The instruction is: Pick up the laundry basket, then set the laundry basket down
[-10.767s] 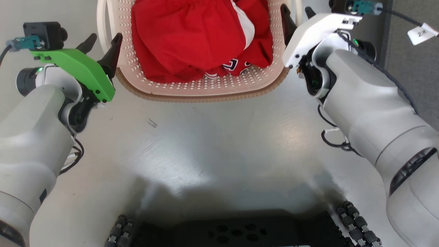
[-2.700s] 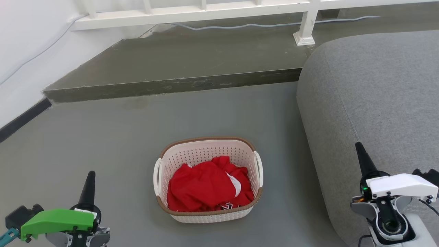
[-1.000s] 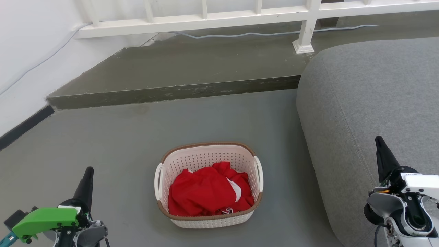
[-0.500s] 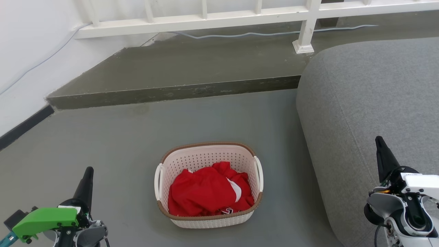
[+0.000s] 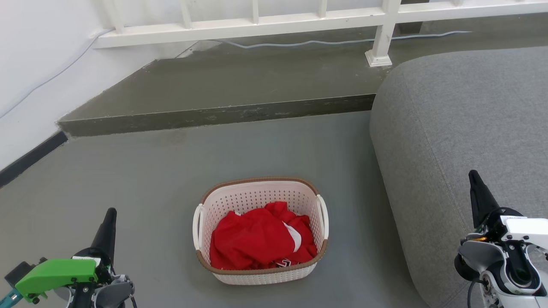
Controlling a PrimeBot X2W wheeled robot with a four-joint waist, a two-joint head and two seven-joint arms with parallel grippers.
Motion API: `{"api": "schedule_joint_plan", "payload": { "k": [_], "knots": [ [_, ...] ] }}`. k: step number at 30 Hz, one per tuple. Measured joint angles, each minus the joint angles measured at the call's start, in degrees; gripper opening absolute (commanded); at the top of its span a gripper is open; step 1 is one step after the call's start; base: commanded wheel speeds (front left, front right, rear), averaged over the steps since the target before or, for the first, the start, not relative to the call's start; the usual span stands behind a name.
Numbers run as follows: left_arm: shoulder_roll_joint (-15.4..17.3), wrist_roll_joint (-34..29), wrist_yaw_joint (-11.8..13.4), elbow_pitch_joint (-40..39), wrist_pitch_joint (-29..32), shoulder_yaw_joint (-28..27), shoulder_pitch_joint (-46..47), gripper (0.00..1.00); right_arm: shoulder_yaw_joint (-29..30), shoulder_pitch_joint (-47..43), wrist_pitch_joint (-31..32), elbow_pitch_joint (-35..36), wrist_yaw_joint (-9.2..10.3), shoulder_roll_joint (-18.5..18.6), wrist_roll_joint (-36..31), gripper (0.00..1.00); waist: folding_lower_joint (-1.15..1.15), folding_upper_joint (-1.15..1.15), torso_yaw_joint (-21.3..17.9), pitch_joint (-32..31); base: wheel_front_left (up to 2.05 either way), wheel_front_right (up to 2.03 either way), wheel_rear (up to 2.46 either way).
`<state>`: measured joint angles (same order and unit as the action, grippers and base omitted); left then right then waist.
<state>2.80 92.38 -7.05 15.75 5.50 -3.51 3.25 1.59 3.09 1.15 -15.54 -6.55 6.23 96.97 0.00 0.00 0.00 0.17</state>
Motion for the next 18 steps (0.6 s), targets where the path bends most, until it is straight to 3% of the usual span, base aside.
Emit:
{"api": "schedule_joint_plan", "payload": {
  "k": [18],
  "knots": [
    [0.0, 0.0, 0.0, 0.0, 0.0, 0.0, 0.0, 0.00, 0.1, 0.0, 0.4, -0.2, -0.01, 0.0, 0.0, 0.00, 0.00, 0.00, 0.0, 0.0, 0.00, 0.00, 0.00]
  ]
}}
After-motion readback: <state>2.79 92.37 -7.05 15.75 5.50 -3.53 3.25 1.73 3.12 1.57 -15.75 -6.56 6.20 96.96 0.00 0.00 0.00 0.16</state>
